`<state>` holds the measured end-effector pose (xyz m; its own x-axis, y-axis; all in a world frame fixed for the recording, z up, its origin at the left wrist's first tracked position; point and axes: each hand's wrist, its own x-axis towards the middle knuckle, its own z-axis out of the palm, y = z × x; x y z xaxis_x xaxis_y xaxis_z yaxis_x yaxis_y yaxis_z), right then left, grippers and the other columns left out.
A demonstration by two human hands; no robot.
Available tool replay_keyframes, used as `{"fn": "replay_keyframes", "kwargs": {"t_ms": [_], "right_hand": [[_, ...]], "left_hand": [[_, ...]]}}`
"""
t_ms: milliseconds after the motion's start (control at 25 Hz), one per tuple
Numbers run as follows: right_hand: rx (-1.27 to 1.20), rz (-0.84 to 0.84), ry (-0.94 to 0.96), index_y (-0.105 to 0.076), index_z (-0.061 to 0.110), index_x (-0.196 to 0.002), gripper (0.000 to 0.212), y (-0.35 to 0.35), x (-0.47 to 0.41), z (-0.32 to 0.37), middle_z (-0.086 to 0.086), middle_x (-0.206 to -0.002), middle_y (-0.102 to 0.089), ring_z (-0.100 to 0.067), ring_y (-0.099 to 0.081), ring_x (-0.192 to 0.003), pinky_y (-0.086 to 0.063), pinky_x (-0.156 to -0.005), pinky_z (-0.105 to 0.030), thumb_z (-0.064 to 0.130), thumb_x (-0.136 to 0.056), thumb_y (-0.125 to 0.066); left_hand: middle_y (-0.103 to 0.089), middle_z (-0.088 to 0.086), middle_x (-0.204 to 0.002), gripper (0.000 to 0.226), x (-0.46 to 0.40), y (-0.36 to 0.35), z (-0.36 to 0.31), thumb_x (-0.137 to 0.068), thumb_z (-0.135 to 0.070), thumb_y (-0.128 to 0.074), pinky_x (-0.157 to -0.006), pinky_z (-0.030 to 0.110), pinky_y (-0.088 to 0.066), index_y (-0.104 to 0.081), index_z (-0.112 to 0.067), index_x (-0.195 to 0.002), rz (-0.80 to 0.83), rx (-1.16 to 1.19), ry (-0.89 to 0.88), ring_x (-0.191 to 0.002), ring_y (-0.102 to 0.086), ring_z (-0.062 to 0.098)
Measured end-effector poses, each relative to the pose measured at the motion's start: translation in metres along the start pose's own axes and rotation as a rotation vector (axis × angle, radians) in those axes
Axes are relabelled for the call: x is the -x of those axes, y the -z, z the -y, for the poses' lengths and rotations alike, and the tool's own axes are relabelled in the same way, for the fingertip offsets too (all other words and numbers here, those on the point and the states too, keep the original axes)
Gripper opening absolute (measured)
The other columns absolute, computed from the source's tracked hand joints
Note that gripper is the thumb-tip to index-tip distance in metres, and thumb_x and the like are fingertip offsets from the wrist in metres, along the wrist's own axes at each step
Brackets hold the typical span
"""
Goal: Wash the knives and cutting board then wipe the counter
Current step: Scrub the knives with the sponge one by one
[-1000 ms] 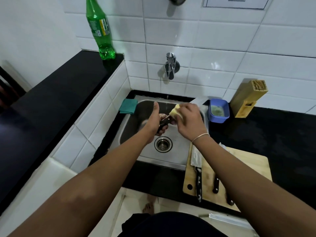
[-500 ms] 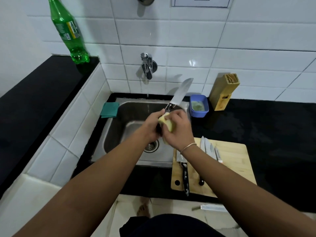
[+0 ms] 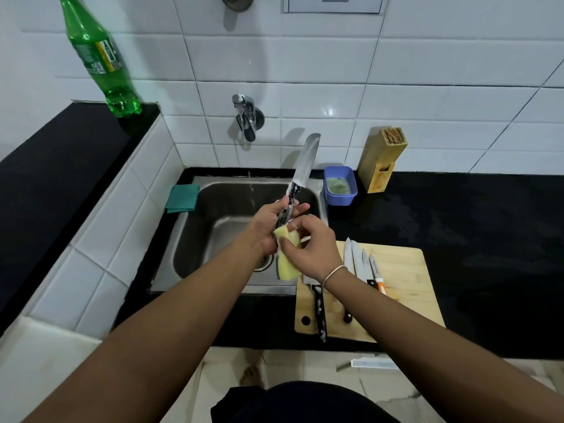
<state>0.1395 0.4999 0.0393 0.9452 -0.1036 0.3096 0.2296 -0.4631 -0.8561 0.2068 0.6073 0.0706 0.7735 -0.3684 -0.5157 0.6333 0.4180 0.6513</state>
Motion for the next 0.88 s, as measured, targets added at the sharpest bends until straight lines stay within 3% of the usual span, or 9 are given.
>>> {"fn": "replay_keyframes", "kwargs": {"t_ms": [80, 200, 320, 440, 600, 720, 880], "right_hand": [[0.045, -0.013, 0.088, -0.066, 0.017, -0.088, 0.020, 0.005, -0.003, -0.001, 0.005, -0.097, -0.063, -0.002, -0.059, -0.092, -0.045, -0.078, -0.011, 0.018, -0.071, -0.077], [0.158, 0.031, 0.241, -0.066, 0.010, -0.093, 0.022, 0.013, -0.004, -0.004, -0.003, -0.107, -0.061, -0.012, -0.060, -0.104, -0.045, -0.090, -0.015, 0.014, -0.074, -0.076], [0.297, 0.118, 0.395, -0.067, 0.007, -0.100, 0.026, 0.016, 0.000, -0.006, -0.009, -0.109, -0.060, -0.022, -0.058, -0.106, -0.043, -0.094, -0.017, 0.017, -0.077, -0.073], [0.385, 0.184, 0.578, -0.068, 0.003, -0.103, 0.028, 0.012, -0.001, -0.002, -0.014, -0.105, -0.060, -0.031, -0.057, -0.098, -0.049, -0.090, -0.036, 0.015, -0.077, -0.071], [0.500, 0.250, 0.727, -0.071, 0.002, -0.101, 0.027, 0.009, -0.005, -0.004, -0.017, -0.103, -0.063, -0.034, -0.057, -0.097, -0.049, -0.093, -0.041, 0.012, -0.076, -0.070], [0.552, 0.249, 0.729, -0.071, 0.004, -0.096, 0.022, 0.008, -0.005, -0.010, -0.015, -0.102, -0.063, -0.031, -0.055, -0.090, -0.049, -0.084, -0.040, 0.014, -0.077, -0.069], [0.544, 0.174, 0.637, -0.070, 0.005, -0.094, 0.019, 0.004, -0.011, -0.014, -0.011, -0.104, -0.062, -0.029, -0.054, -0.092, -0.051, -0.079, -0.041, 0.017, -0.080, -0.066]], "left_hand": [[-0.073, 0.013, -0.090, 0.026, 0.001, -0.001, 0.000, -0.106, -0.025, -0.045, -0.071, 0.038, -0.058, -0.056, -0.008, -0.090, -0.006, -0.038, 0.000, -0.074, -0.071, 0.024], [-0.068, 0.006, -0.066, 0.018, 0.001, -0.001, -0.003, -0.103, -0.021, -0.052, -0.053, 0.029, -0.056, -0.053, -0.013, -0.087, -0.039, -0.159, 0.022, -0.054, -0.065, 0.016], [-0.060, 0.002, -0.070, 0.011, -0.001, 0.005, -0.005, -0.098, -0.019, -0.061, -0.059, 0.031, -0.052, -0.053, -0.018, -0.092, -0.080, -0.322, 0.024, -0.060, -0.059, 0.014], [-0.063, 0.009, -0.089, 0.022, -0.001, 0.008, -0.005, -0.095, -0.009, -0.064, -0.065, 0.034, -0.054, -0.047, -0.019, -0.105, -0.071, -0.356, 0.042, -0.074, -0.062, 0.018], [-0.064, 0.010, -0.095, 0.007, 0.004, 0.009, -0.007, -0.097, -0.021, -0.061, -0.073, 0.035, -0.052, -0.056, -0.017, -0.094, 0.043, -0.392, 0.091, -0.077, -0.063, 0.020], [-0.067, 0.002, -0.079, 0.039, 0.006, 0.009, -0.010, -0.103, -0.046, -0.044, -0.065, 0.028, -0.052, -0.063, -0.016, -0.088, 0.053, -0.386, 0.099, -0.067, -0.063, 0.015], [-0.061, 0.004, -0.078, 0.054, 0.001, 0.004, -0.010, -0.108, -0.049, -0.022, -0.068, 0.028, -0.045, -0.057, -0.014, -0.088, -0.077, -0.464, -0.064, -0.069, -0.054, 0.013]]}}
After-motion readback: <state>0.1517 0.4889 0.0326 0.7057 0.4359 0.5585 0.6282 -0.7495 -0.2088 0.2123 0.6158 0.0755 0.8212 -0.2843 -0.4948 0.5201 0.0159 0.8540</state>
